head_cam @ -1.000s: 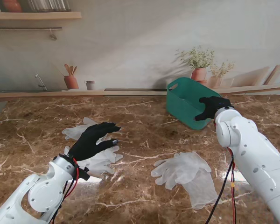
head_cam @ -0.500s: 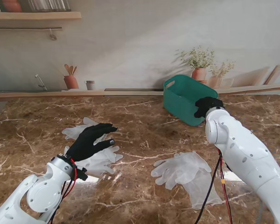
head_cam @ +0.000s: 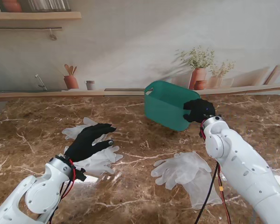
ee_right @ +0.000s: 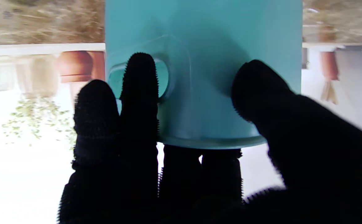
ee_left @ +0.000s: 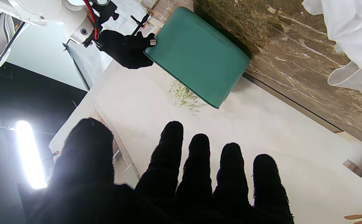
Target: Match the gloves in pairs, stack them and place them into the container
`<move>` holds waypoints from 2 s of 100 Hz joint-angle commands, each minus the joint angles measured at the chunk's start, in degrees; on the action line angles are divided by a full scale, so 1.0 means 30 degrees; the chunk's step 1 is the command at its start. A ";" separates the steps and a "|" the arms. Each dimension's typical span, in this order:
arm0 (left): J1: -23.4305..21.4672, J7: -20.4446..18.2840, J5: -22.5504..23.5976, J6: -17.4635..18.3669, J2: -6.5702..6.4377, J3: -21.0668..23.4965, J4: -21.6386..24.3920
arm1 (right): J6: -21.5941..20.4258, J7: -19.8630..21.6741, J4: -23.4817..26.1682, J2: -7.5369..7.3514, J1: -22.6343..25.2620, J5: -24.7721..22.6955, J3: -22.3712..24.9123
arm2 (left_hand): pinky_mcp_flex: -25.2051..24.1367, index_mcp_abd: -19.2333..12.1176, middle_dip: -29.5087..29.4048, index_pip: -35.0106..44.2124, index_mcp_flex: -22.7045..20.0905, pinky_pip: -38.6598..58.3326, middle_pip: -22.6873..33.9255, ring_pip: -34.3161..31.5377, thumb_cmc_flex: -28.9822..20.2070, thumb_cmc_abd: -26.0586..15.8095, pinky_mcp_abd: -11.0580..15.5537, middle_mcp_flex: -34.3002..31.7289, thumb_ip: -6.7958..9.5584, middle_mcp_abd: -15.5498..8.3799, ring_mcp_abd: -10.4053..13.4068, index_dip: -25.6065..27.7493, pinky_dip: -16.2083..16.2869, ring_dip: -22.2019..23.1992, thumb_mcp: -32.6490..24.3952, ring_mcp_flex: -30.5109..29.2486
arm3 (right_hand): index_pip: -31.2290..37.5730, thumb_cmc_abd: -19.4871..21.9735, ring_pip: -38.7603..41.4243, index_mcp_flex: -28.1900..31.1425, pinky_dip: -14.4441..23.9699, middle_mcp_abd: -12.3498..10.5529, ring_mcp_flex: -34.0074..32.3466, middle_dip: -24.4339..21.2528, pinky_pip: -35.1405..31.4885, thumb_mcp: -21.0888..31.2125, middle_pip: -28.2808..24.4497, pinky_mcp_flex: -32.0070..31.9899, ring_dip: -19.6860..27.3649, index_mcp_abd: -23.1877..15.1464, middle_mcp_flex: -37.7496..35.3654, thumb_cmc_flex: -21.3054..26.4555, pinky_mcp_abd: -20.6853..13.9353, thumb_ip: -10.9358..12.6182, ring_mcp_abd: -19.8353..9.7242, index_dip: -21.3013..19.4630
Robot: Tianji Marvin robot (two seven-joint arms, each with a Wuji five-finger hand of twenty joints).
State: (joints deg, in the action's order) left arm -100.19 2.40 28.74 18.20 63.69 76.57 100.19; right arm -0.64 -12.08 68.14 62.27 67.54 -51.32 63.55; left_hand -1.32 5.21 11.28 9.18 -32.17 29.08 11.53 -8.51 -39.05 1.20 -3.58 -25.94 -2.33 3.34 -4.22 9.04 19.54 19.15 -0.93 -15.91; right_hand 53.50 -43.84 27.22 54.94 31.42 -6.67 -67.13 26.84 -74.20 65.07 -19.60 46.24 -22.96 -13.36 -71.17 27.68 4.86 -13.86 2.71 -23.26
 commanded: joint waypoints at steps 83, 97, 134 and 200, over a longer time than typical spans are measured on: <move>-0.0658 -0.0357 0.0463 0.0052 -0.0119 0.0443 0.0952 | -0.4839 -0.2221 -0.1457 0.0301 -0.0286 0.0190 -0.2186 | -0.0305 -0.0594 -0.0182 0.0069 0.0041 -0.0010 -0.0356 0.0521 0.0148 -0.0437 0.0228 0.0245 0.0278 -0.0500 0.1146 0.0071 -0.0051 -0.0233 0.0604 0.0317 | 0.0821 0.0140 -0.1518 0.0866 -0.0030 -0.0160 0.1211 0.0056 0.0901 0.1193 -0.0119 -0.1438 0.0233 -0.1423 -0.0467 0.0539 -0.0612 -0.0424 -0.2333 -0.0812; -0.0666 -0.0406 0.0440 0.0065 -0.0128 0.0429 0.0966 | -0.4837 -0.1693 -0.1321 0.0079 -0.0300 -0.0317 -0.1841 | -0.0297 -0.0646 -0.0183 0.0084 0.0046 -0.0036 -0.0361 0.0515 0.0138 -0.0440 0.0226 0.0271 0.0279 -0.0466 0.1092 0.0085 -0.0053 -0.0229 0.0602 0.0330 | 0.0267 0.0061 -0.1920 0.0473 0.0290 -0.0061 0.2131 -0.0055 0.1628 0.1130 0.0312 -0.2378 0.0216 -0.1209 0.0537 0.0726 -0.0130 -0.0390 -0.2299 0.0201; -0.0633 -0.0502 0.0400 -0.0050 -0.0142 0.0368 0.0973 | -0.4289 -0.1616 -0.1371 -0.0038 -0.0564 -0.0816 -0.1879 | -0.0292 -0.0700 -0.0183 0.0122 0.0019 -0.0073 -0.0354 0.0516 0.0100 -0.0424 0.0212 0.0240 0.0277 -0.0533 0.1150 0.0121 -0.0034 -0.0226 0.0595 0.0326 | -0.4437 0.0698 -0.3455 -0.2942 0.1057 -0.0106 0.5140 -0.2223 0.3971 0.0511 0.1000 -0.4887 0.0716 -0.0415 0.4771 -0.0219 0.0192 -0.0104 -0.2510 0.2379; -0.0647 -0.0203 0.0356 0.0068 -0.0080 0.0287 0.0856 | -0.2543 -0.0142 0.4945 -0.0271 0.4722 -0.2318 0.2641 | -0.0315 -0.0666 -0.0200 0.0114 -0.0010 -0.0160 -0.0378 0.0560 0.0002 -0.0401 0.0107 0.0208 0.0259 -0.0533 0.1181 0.0129 0.0014 -0.0245 0.0606 0.0283 | -1.5034 0.4381 -0.5479 -0.9692 0.1537 0.0947 1.1866 -0.4600 0.9528 -0.8331 0.3327 -0.9086 0.1762 0.2778 1.3198 -0.4386 -0.0493 0.3930 -0.1600 0.0086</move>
State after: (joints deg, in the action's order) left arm -101.75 1.33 29.74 18.15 63.38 77.61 102.95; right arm -9.94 -13.74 80.62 61.65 78.26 -58.95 70.39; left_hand -1.33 5.06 11.28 9.18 -32.17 29.08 11.52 -8.51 -39.05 1.20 -3.60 -25.94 -2.33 3.28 -3.72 9.04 19.55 19.09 -0.93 -15.91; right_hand 8.60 -31.42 10.48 27.32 34.96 -4.61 -30.25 13.21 -46.25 40.17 -9.06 18.71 -18.43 -6.42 -30.92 15.72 4.13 -4.03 -1.52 -22.25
